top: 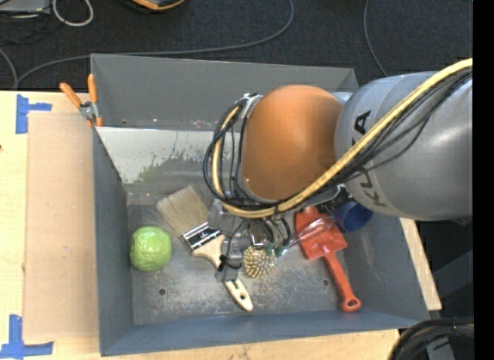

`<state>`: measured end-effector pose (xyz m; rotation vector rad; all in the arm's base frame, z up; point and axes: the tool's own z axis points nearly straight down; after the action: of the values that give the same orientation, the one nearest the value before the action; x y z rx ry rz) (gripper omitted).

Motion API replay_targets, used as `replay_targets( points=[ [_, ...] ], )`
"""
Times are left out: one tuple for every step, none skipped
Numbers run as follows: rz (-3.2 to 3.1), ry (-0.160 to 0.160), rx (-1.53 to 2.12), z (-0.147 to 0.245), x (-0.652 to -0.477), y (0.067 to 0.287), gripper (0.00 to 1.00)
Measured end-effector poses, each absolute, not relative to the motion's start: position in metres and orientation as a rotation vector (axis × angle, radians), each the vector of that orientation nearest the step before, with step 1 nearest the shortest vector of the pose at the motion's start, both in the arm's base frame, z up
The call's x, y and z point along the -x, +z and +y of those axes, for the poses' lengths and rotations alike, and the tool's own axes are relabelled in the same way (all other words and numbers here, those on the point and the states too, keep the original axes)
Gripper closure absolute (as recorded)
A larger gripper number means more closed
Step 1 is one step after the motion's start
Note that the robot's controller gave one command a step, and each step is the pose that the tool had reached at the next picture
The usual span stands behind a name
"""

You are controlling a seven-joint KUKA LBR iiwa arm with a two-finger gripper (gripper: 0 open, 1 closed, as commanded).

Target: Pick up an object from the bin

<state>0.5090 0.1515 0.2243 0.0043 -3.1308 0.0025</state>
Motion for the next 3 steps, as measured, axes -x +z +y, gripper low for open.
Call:
replay_targets(
  points=[
    [-3.139,0.001,0.003,0.15,-0.511,0.228,0.0],
    [-3.143,-0.004,0.053,0.233,-0.578,0.094,0.0],
    [-3.151,-0.003,-0.054,0.246,-0.59,0.163,0.0]
  ],
)
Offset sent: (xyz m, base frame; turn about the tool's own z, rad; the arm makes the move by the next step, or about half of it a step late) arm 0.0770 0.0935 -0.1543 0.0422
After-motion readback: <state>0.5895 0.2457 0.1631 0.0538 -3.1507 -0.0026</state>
